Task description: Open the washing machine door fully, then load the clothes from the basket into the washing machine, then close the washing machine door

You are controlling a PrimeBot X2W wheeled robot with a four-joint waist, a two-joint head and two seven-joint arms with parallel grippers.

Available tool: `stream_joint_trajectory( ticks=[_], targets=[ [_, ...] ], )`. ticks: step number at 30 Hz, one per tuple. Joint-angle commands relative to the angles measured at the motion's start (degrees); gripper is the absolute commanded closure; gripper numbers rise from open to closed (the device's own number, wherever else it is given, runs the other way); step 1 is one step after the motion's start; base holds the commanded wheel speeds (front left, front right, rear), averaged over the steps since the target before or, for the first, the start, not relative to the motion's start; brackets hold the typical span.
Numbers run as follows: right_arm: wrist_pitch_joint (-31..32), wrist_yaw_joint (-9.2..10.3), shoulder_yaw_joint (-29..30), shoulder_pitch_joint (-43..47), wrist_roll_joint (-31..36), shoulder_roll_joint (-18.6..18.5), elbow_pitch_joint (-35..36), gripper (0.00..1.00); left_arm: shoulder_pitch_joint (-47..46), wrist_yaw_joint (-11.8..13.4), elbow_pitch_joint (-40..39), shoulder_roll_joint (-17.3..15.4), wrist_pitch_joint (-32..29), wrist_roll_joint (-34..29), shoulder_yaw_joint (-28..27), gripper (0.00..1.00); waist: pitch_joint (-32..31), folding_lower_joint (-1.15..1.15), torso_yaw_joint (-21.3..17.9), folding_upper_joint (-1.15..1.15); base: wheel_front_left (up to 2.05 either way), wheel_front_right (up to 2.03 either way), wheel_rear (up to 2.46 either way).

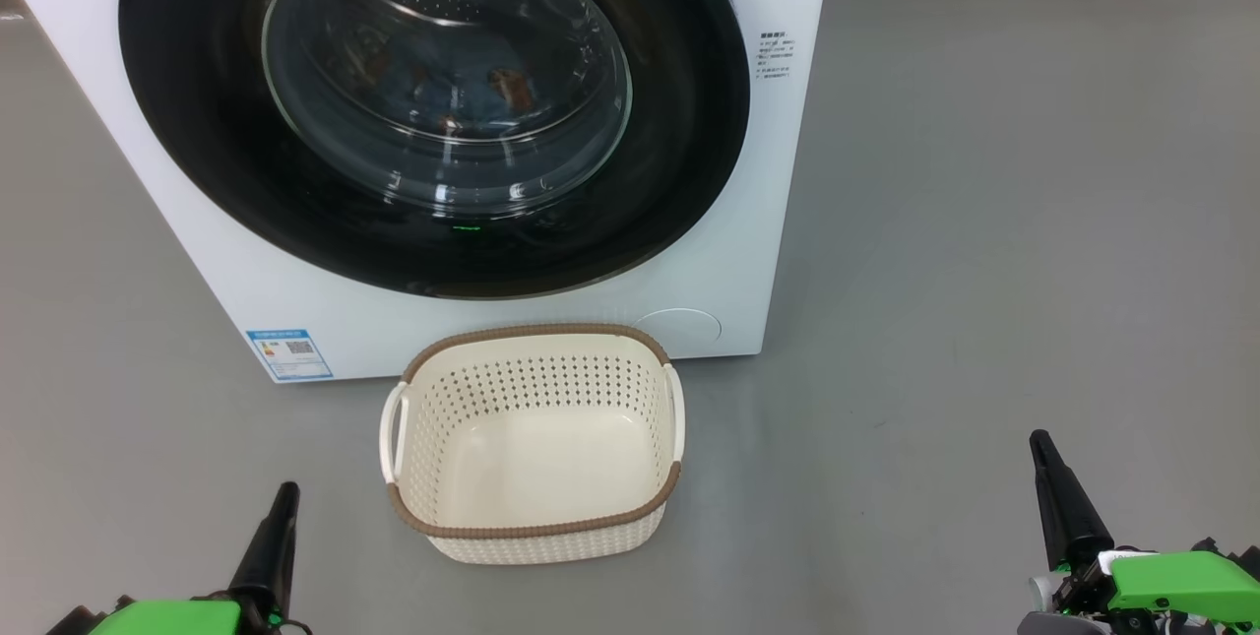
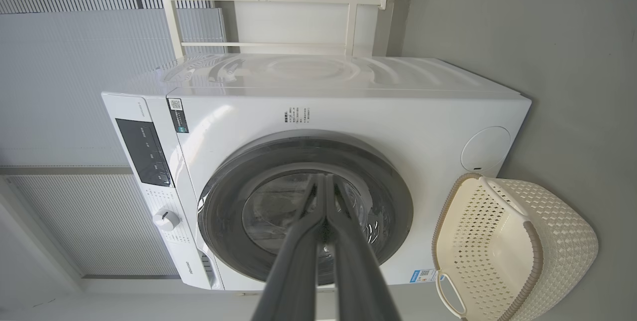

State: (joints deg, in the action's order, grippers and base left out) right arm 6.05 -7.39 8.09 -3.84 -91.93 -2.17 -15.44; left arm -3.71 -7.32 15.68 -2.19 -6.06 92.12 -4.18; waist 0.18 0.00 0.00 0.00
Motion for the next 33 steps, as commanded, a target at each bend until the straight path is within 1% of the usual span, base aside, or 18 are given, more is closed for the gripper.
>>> stream_joint_trajectory(
  ticks=[1, 33],
  targets=[
    [0.4, -0.10, -1.6, -2.3, -0.2, -0.7, 1.4, 1.00, -2.5, -0.2, -1.6, -1.0, -0.1, 0.3, -2.0, 1.00, 0.0, 0.00, 0.0, 0.00, 0.00, 0.00, 0.00],
    [0.4, -0.10, -1.6, -2.3, -0.2, -0.7, 1.4, 1.00, -2.5, -0.2, -1.6, -0.9, -0.3, 0.2, -2.1, 1.00, 0.0, 0.00, 0.0, 0.00, 0.00, 0.00, 0.00]
  ],
)
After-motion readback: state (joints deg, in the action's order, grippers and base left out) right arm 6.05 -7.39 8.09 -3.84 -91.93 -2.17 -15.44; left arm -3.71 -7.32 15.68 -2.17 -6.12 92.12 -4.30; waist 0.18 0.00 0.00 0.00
